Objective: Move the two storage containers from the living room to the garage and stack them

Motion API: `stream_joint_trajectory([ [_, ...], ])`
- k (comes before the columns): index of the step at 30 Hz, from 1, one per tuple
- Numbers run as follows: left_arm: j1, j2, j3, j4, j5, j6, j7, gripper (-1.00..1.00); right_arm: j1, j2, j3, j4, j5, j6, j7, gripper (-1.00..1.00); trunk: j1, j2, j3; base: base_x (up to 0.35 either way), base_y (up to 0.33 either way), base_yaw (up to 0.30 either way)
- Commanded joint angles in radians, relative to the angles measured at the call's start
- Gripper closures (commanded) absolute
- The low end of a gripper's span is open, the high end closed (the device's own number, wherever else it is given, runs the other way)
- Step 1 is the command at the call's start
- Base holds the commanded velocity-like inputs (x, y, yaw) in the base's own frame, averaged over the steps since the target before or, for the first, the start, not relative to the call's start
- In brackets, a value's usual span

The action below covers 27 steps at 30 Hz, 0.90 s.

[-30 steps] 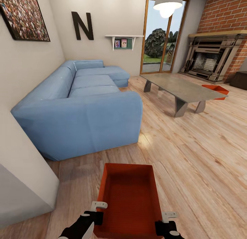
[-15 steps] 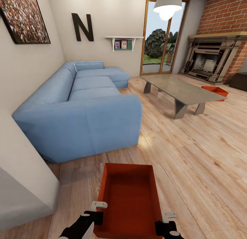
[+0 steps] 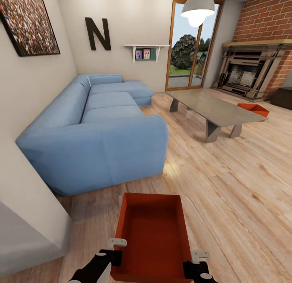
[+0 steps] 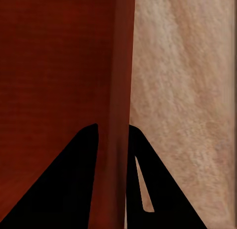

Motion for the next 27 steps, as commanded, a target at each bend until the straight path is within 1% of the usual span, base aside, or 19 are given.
stream_joint_trajectory([
  [1,0.000,0.000,-0.003,-0.001,-0.012,0.007,0.009,1.00,-0.001,-0.001,-0.001,0.002,-0.007,-0.007,-0.009,1.00,-0.004,0.007,0.002,0.000,0.000,0.000],
  [27,0.000,0.000,-0.003,-0.002,-0.012,0.009,0.009,1.00,-0.001,-0.001,-0.005,-0.006,-0.008,-0.009,-0.010,1.00,-0.104,0.189,0.084,0.000,0.000,0.000],
])
